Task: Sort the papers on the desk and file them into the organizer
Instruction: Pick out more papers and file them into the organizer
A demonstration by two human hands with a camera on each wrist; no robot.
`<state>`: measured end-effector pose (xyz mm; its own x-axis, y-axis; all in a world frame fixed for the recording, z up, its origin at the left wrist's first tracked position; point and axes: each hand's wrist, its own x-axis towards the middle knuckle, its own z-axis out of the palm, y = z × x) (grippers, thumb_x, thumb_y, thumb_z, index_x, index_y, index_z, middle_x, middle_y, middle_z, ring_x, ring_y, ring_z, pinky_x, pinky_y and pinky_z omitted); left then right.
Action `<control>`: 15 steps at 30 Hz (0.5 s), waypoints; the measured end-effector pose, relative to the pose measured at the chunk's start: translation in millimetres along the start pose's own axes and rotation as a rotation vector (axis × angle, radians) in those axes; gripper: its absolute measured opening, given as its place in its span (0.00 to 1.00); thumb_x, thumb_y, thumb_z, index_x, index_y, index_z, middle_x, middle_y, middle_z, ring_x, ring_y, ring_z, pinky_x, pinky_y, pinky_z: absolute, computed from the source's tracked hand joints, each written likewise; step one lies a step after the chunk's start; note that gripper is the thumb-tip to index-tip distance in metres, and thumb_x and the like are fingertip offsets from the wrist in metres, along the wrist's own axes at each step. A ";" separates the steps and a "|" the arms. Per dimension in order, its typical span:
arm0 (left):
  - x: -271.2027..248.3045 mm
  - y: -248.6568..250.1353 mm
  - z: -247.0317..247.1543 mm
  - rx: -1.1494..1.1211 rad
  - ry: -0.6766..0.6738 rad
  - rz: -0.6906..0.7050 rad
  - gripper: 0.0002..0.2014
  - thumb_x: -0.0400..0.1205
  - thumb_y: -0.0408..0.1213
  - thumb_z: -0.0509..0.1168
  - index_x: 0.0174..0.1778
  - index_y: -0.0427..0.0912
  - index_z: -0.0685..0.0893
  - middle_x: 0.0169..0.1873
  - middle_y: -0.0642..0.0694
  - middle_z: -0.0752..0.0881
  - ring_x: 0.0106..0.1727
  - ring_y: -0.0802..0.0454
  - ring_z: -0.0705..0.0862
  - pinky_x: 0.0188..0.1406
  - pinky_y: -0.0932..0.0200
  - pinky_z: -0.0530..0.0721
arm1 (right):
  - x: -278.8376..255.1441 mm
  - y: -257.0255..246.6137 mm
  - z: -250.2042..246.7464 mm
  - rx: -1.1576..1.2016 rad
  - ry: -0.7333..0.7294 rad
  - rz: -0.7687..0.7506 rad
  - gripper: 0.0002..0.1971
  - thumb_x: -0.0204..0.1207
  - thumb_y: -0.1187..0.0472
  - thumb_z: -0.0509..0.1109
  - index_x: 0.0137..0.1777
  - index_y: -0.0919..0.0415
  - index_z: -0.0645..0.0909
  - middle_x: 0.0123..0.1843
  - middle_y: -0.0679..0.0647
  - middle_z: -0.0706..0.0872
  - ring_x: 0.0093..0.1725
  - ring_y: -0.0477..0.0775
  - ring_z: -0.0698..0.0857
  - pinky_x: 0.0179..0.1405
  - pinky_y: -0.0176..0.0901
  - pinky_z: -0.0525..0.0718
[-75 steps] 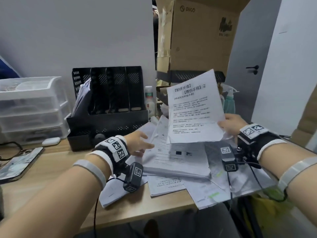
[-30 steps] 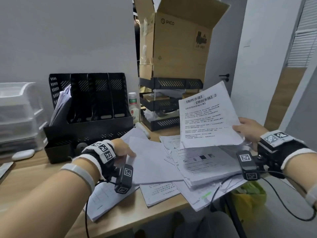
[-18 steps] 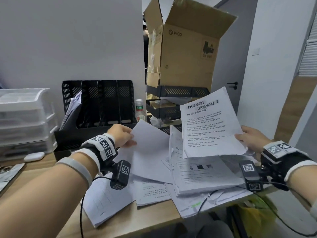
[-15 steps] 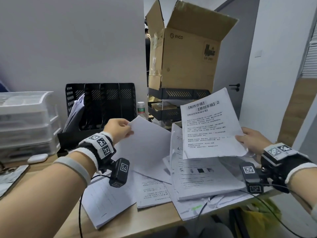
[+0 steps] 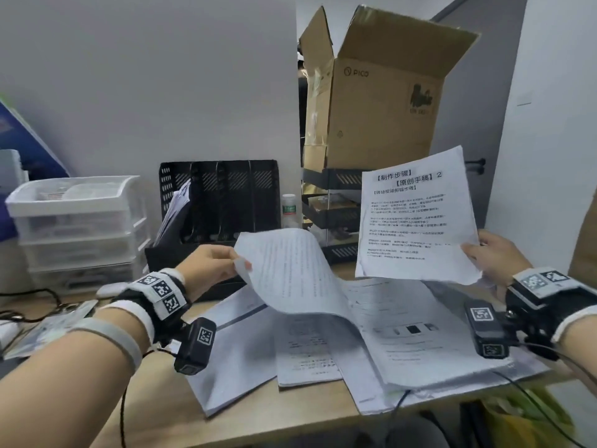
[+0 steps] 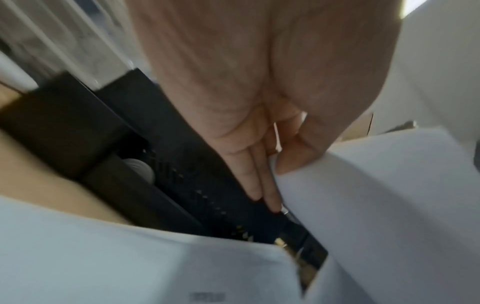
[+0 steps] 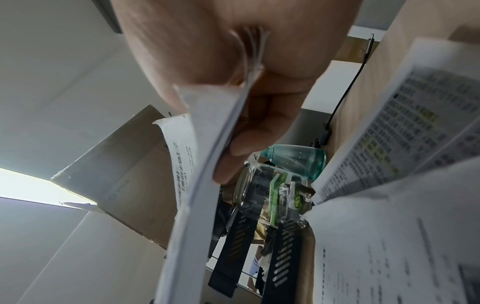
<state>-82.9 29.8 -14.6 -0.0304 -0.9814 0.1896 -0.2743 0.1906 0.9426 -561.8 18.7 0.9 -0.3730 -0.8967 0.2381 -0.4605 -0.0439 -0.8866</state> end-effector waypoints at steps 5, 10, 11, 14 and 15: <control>-2.6 -34.5 -3.7 0.176 -0.052 -0.223 0.26 0.75 0.09 0.49 0.39 0.27 0.94 0.56 0.27 0.91 0.61 0.34 0.88 0.61 0.47 0.89 | 3.4 -1.1 16.2 -0.017 -0.074 0.025 0.15 0.83 0.62 0.64 0.68 0.54 0.81 0.64 0.54 0.84 0.59 0.63 0.83 0.36 0.44 0.81; -1.3 -44.1 -10.4 0.357 -0.039 -0.132 0.14 0.79 0.17 0.65 0.54 0.37 0.88 0.58 0.35 0.90 0.55 0.38 0.90 0.53 0.51 0.89 | 6.0 -8.1 31.9 0.016 -0.101 -0.008 0.13 0.84 0.64 0.65 0.66 0.56 0.83 0.66 0.58 0.85 0.61 0.63 0.83 0.61 0.58 0.83; -0.4 -46.1 -11.7 0.391 -0.017 -0.134 0.16 0.78 0.18 0.68 0.58 0.39 0.85 0.60 0.36 0.88 0.52 0.41 0.88 0.49 0.51 0.88 | 5.6 -10.1 33.6 0.018 -0.101 -0.014 0.13 0.84 0.64 0.64 0.66 0.56 0.82 0.68 0.59 0.85 0.61 0.63 0.83 0.64 0.60 0.82; 1.5 -51.2 -9.1 0.321 0.107 -0.183 0.34 0.74 0.26 0.78 0.73 0.45 0.71 0.61 0.37 0.83 0.57 0.40 0.87 0.54 0.46 0.90 | 6.4 -12.6 38.7 0.032 -0.112 -0.016 0.16 0.84 0.65 0.63 0.70 0.58 0.81 0.71 0.60 0.83 0.59 0.61 0.82 0.66 0.61 0.81; 3.0 -52.6 -8.4 0.268 0.142 -0.208 0.40 0.73 0.29 0.80 0.77 0.47 0.67 0.59 0.38 0.84 0.58 0.39 0.88 0.57 0.43 0.90 | 5.9 -13.2 39.7 0.037 -0.107 -0.018 0.17 0.84 0.65 0.63 0.71 0.59 0.80 0.71 0.60 0.83 0.58 0.61 0.81 0.66 0.60 0.81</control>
<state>-60.6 17.0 -61.3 0.1814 -0.9819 0.0552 -0.5033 -0.0445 0.8630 -526.0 -3.5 -1.7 -0.2760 -0.9375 0.2119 -0.4352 -0.0747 -0.8972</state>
